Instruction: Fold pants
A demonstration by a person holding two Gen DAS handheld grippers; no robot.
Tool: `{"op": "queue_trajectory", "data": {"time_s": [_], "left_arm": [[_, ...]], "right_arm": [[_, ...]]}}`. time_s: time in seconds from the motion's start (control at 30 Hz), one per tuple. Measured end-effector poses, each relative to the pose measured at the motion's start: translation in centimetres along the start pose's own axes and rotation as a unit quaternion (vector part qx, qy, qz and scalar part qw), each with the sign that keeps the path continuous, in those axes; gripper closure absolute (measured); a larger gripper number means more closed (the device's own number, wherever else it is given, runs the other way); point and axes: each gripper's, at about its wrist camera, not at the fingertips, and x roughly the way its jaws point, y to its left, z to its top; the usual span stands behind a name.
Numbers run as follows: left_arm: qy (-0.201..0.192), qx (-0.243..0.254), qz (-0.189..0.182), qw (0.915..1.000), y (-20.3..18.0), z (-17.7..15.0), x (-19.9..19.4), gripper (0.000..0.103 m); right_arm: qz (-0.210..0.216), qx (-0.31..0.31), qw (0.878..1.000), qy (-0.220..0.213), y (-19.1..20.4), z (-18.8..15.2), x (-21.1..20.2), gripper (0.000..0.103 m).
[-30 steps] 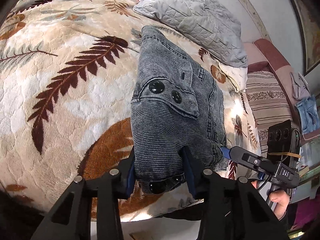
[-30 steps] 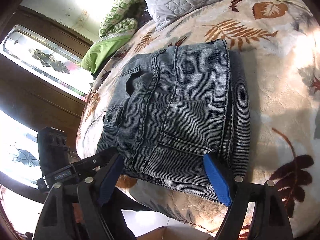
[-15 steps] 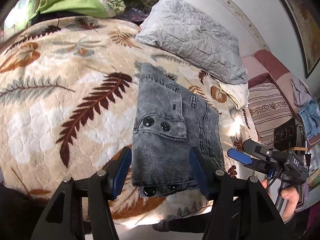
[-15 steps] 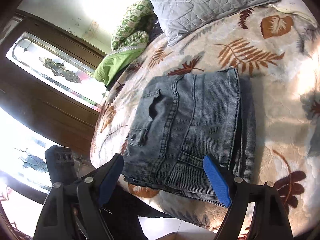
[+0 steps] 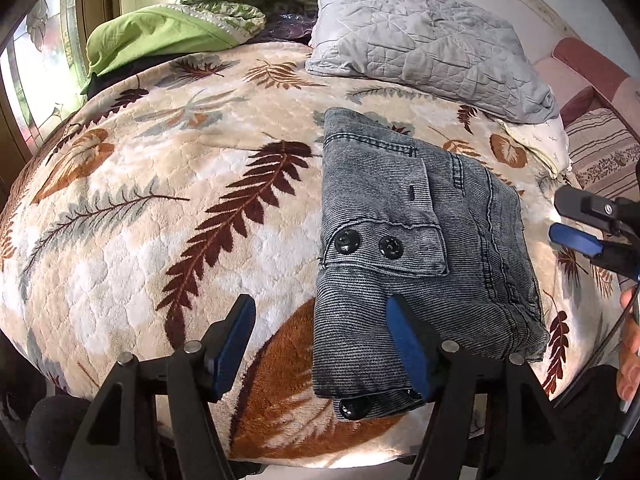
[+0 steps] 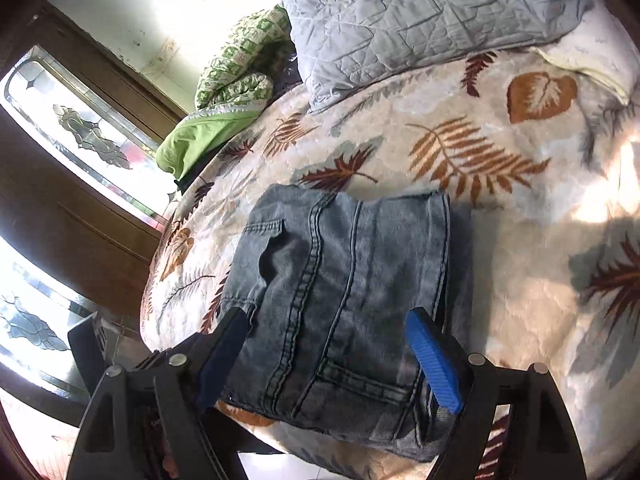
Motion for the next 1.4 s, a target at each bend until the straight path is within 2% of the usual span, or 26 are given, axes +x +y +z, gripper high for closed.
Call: {"op": "queue_trajectory", "data": {"time_s": [0.1, 0.2, 0.23, 0.27, 0.33, 0.43, 0.5, 0.57, 0.63, 0.7, 0.8, 0.9, 1.0, 1.1, 1.2, 1.27, 1.4], "left_arm": [[-0.002, 0.003, 0.004, 1.0, -0.1, -0.1, -0.1, 0.034], [0.0, 0.004, 0.005, 1.0, -0.2, -0.2, -0.1, 0.032], [0.001, 0.002, 0.008, 1.0, -0.3, -0.2, -0.1, 0.032], [0.002, 0.003, 0.009, 0.9999, -0.3, -0.2, -0.1, 0.032], [0.002, -0.002, 0.003, 1.0, 0.0, -0.1, -0.2, 0.031], [-0.008, -0.029, -0.019, 0.9994, 0.7, 0.0, -1.1, 0.032], [-0.022, -0.034, -0.013, 0.9991, 0.9, -0.2, -1.8, 0.031], [-0.017, -0.014, 0.007, 0.9997, 0.5, -0.5, -1.3, 0.029], [-0.005, 0.011, 0.032, 0.9994, -0.1, -1.1, 0.0, 0.027], [-0.006, 0.016, 0.036, 0.9992, -0.3, -1.0, 0.0, 0.027], [-0.019, -0.001, -0.01, 0.9998, 0.5, 0.1, -1.6, 0.027], [-0.026, -0.031, -0.048, 0.9981, 2.0, 1.7, -2.3, 0.023], [-0.001, -0.071, -0.108, 0.9916, 3.4, 3.5, -0.8, 0.022], [0.045, -0.092, -0.165, 0.981, 3.7, 4.5, 1.9, 0.022], [0.066, -0.087, -0.176, 0.9784, 3.0, 4.8, 3.9, 0.022], [0.067, -0.082, -0.186, 0.9768, 2.4, 4.9, 4.5, 0.022], [0.089, -0.099, -0.224, 0.9655, 2.0, 4.7, 6.0, 0.022]], "right_arm": [[-0.055, -0.025, 0.998, 0.003, 0.3, 2.0, 2.3, 0.019], [-0.09, -0.002, 0.993, 0.074, -1.7, 2.2, 7.1, 0.018], [-0.105, -0.008, 0.992, 0.072, -2.2, 2.1, 7.9, 0.016], [-0.116, -0.021, 0.992, 0.055, -1.9, 2.1, 7.7, 0.016], [-0.119, -0.015, 0.991, 0.064, -1.4, 2.0, 7.0, 0.016], [-0.095, -0.009, 0.995, 0.041, -0.8, 1.6, 4.4, 0.016], [-0.084, -0.011, 0.996, 0.022, -0.4, 0.7, 2.5, 0.016], [-0.085, -0.021, 0.996, 0.016, -0.1, -0.9, 1.4, 0.016], [-0.115, -0.038, 0.992, 0.027, -0.1, -2.6, 1.7, 0.016], [-0.156, -0.064, 0.983, 0.068, -0.5, -4.3, 3.6, 0.015], [-0.135, -0.039, 0.988, 0.057, -1.3, -4.6, 2.2, 0.015], [-0.084, -0.002, 0.996, 0.036, -2.3, -3.3, -0.1, 0.015], [-0.003, 0.075, 0.996, 0.041, -5.1, -2.0, -1.0, 0.015], [0.047, 0.123, 0.99, 0.053, -7.3, -1.3, -0.1, 0.015], [0.079, 0.147, 0.983, 0.078, -8.1, -1.2, 1.8, 0.015], [0.08, 0.146, 0.983, 0.078, -8.2, -1.0, 2.8, 0.015], [0.083, 0.149, 0.983, 0.067, -8.0, -0.6, 3.4, 0.013]]}}
